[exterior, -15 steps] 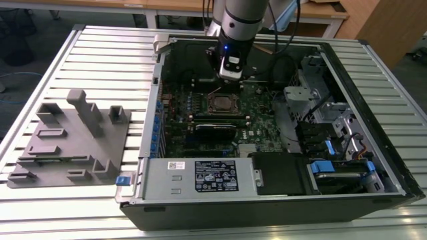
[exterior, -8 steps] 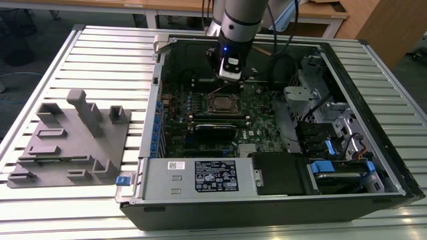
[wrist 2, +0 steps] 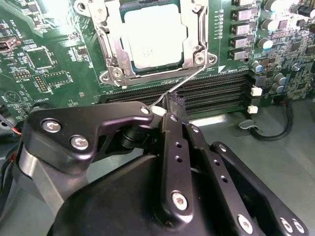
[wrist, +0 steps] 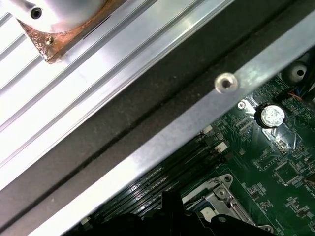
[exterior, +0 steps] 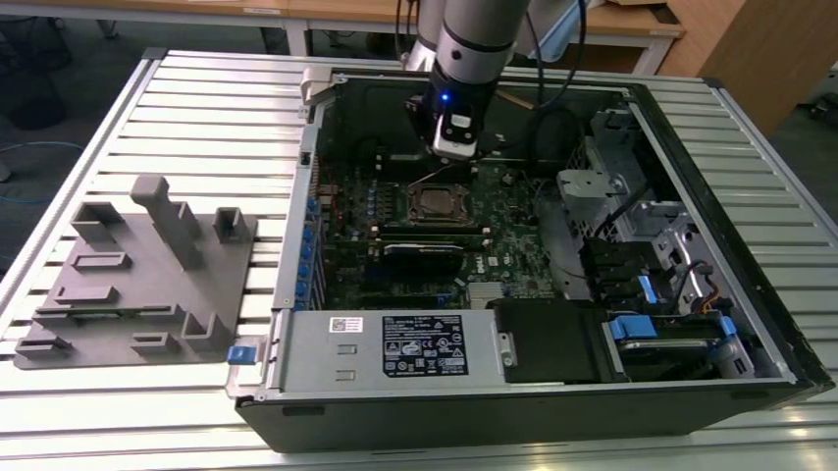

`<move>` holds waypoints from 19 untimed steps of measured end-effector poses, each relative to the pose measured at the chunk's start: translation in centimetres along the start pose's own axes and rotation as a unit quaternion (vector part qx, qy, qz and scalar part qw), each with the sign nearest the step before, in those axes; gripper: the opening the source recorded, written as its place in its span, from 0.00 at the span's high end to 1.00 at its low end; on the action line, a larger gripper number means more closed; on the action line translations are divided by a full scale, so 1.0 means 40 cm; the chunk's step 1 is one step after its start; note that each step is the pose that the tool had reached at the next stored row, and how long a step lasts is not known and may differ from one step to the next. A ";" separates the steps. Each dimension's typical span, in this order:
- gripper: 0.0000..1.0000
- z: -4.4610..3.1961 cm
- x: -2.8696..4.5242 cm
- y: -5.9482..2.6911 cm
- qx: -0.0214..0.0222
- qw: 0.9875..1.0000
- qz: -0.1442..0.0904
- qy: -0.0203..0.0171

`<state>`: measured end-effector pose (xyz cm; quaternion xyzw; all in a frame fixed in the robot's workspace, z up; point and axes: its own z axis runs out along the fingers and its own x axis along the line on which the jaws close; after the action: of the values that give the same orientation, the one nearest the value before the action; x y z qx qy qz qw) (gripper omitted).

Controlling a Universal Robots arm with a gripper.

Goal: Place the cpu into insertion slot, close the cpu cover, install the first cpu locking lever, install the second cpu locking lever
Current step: 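Install the first cpu locking lever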

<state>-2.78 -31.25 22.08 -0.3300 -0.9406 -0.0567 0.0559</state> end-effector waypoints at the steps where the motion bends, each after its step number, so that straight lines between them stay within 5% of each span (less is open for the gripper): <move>1: 0.90 0.000 0.000 0.000 0.000 1.000 0.000 0.000; 19: 0.90 -0.007 -0.003 0.004 0.000 1.000 -0.001 0.000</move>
<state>-2.57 -31.25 22.36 -0.3288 -0.9410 -0.0567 0.0558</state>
